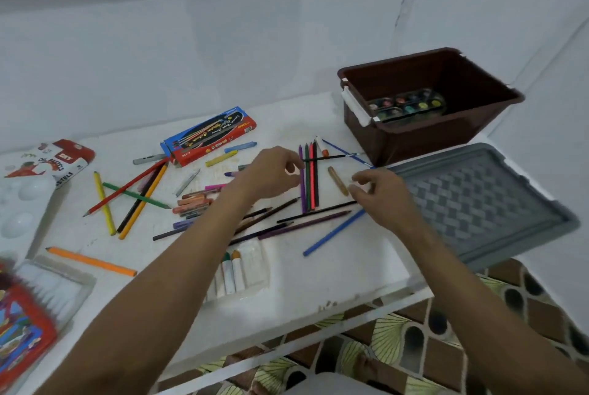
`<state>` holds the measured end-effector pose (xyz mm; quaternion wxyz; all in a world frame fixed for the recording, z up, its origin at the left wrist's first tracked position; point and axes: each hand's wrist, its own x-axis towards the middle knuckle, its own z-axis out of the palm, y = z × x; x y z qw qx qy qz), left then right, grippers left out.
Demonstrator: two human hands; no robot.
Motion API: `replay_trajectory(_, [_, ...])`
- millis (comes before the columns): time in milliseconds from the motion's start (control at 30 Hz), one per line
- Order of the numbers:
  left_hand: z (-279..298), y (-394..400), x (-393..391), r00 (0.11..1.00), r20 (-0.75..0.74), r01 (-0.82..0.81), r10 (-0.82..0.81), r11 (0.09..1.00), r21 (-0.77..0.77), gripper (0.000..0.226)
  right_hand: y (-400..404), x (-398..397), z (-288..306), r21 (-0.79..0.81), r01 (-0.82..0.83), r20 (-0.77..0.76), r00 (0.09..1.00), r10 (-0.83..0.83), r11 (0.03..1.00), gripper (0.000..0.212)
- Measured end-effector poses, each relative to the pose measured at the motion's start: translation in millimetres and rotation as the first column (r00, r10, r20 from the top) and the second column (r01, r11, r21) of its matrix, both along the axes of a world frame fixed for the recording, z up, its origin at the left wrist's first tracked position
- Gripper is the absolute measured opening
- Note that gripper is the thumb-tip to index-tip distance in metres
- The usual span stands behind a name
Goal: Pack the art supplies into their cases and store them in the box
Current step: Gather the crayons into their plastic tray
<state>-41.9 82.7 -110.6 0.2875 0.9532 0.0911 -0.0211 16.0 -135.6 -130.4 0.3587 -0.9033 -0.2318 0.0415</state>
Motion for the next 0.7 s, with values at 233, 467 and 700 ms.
replay_trajectory(233, [-14, -3, 92, 0.988, -0.004, 0.153, -0.158, 0.950, 0.274, 0.040, 9, 15, -5, -0.148, -0.019, -0.129, 0.992, 0.000, 0.989, 0.034])
replay_trajectory(467, [-29, -1, 118, 0.957, -0.082, 0.285, -0.277, 0.854, 0.435, 0.052, 23, 15, -19, -0.218, 0.020, -0.047, 0.998, -0.031, 0.976, 0.022])
replay_trajectory(700, [-32, 2, 115, 0.962, -0.004, 0.250, -0.273, 0.874, 0.416, 0.030, 21, 20, -25, -0.209, 0.055, 0.055, 0.998, -0.044, 0.976, 0.025])
